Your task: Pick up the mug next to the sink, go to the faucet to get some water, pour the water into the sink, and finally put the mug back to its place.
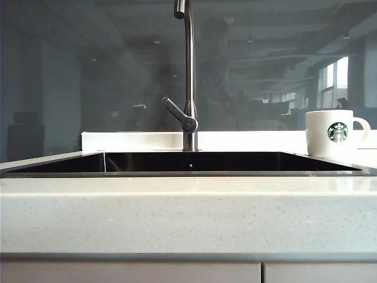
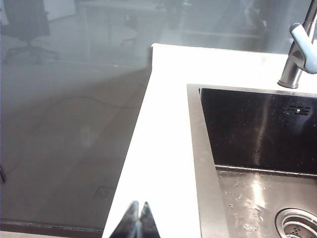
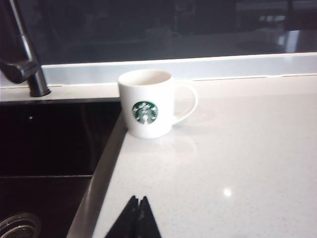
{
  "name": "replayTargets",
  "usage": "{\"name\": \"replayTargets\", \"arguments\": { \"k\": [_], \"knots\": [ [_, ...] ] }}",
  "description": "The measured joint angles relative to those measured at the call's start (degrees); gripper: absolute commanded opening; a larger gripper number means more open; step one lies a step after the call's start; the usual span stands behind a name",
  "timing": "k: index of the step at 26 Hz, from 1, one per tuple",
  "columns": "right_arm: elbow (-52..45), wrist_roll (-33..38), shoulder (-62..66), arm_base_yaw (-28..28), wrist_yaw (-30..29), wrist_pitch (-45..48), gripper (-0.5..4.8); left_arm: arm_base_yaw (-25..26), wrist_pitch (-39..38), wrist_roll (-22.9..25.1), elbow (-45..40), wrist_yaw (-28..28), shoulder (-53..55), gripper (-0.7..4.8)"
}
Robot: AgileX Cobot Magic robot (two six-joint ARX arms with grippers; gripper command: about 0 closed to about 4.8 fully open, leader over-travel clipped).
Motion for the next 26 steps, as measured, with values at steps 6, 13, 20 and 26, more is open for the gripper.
{"name": "replayTargets", "arguments": {
  "k": [6,13,20,26],
  "knots": [
    [-1.16,0.59,0.0,2.73,-0.09,2.56,-0.09,0.0,0.0,0.0,0.0,0.0,0.02,-0.03],
    [-3.21,0.57,0.0,3.74,0.04,6.95,-0.09,0.0,0.0,0.0,0.0,0.02,0.0,-0.03],
    [-3.21,0.59,0.0,3.74,0.04,6.95,-0.09,0.0,0.0,0.0,0.0,0.0,0.0,-0.03],
    [-3.21,0.57,0.0,3.67,0.02,6.86,-0.09,0.0,0.0,0.0,0.0,0.02,0.0,-0.03]
  ]
}}
